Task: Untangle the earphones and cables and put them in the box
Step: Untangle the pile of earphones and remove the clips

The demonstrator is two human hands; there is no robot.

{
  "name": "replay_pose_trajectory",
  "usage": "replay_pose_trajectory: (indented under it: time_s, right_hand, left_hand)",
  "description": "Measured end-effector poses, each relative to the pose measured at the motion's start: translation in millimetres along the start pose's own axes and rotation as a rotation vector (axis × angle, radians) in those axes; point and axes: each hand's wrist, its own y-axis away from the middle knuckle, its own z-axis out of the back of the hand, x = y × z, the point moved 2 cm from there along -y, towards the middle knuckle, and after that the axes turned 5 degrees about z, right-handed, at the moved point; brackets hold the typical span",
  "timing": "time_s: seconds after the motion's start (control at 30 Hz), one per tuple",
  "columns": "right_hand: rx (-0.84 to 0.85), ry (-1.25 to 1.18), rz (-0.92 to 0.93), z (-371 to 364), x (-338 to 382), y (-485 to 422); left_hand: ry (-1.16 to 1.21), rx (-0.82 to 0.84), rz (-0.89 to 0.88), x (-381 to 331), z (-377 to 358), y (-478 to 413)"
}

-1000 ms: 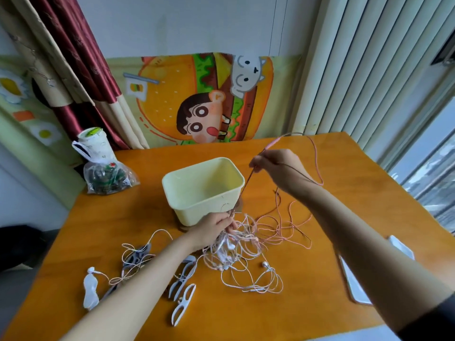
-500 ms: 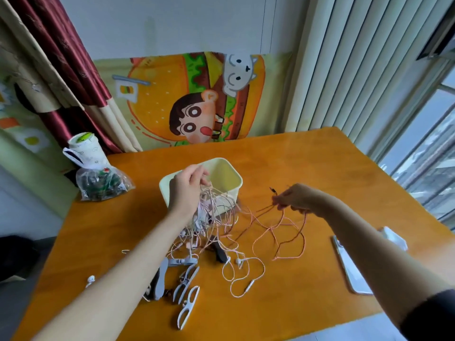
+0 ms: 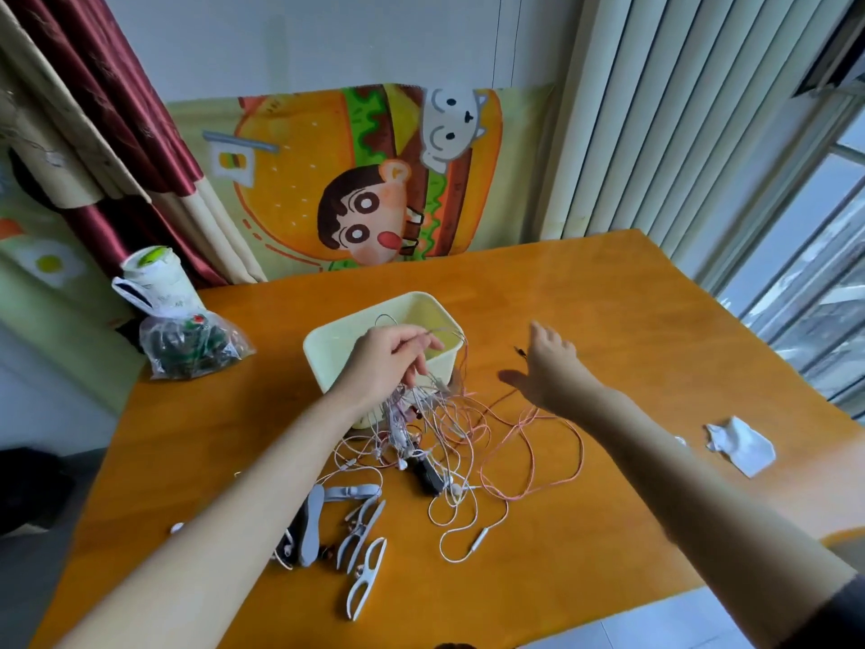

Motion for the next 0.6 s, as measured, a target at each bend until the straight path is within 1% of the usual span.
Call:
replay_pose_trajectory:
  time_s: [0.03, 0.07, 0.1, 0.13, 0.2, 0.27, 0.33, 0.37, 0.47, 0.5, 0.53, 0.6]
  right_hand:
    - [-0.056, -0.106, 0.138, 4.3, 17.7, 4.7]
    - [-0.078, -0.178, 0.273, 7.0, 34.4, 8.3]
    - [-0.072, -0.226, 0.372, 8.3, 48.7, 11.0]
    - [-0.042, -0.263, 0.421, 7.5, 59.0, 11.7]
    - [-0.002, -0.289, 0.429, 4.6, 69.1, 10.2]
    - [-0.030, -0.239, 0.419, 3.0, 68.5, 7.2]
    - [-0.064, -0.242, 0.410, 2.5, 65.2, 4.6]
    - [-0.082, -0.256, 0.409, 3.0, 63.9, 3.5]
    - [-0.119, -0.274, 0.415, 5.7, 63.0, 1.0]
    - [-0.127, -0.285, 0.425, 6.4, 64.2, 1.0]
    - [-0.134, -0.297, 0.437, 6.3, 65.7, 0.9]
    - [-0.151, -0.318, 0.455, 5.4, 68.3, 1.5]
  left_hand:
    - [-0.032, 0.059, 0.003, 0.4, -2.7, 1.0]
    - [-0.051, 0.104, 0.007, 1.3, -6.1, 1.9]
    - [-0.048, 0.130, 0.010, 2.4, -8.8, 2.7]
    - [-0.031, 0.142, 0.017, 4.6, -10.9, 2.9]
    - [0.006, 0.121, 0.029, 9.1, -11.1, 4.4]
    - [0.098, 0.091, 0.069, 16.7, -9.1, 6.3]
    - [0.164, 0.115, 0.111, 28.9, -8.8, 11.9]
    - [0.129, 0.139, 0.122, 37.5, -10.1, 15.2]
    - [-0.095, 0.220, 0.181, 64.5, -17.0, 25.6]
    - [-0.127, 0.230, 0.192, 70.2, -20.3, 27.8]
    - [-0.131, 0.221, 0.201, 74.1, -24.0, 29.8]
    - [-0.132, 0.146, 0.216, 76.8, -30.7, 30.8]
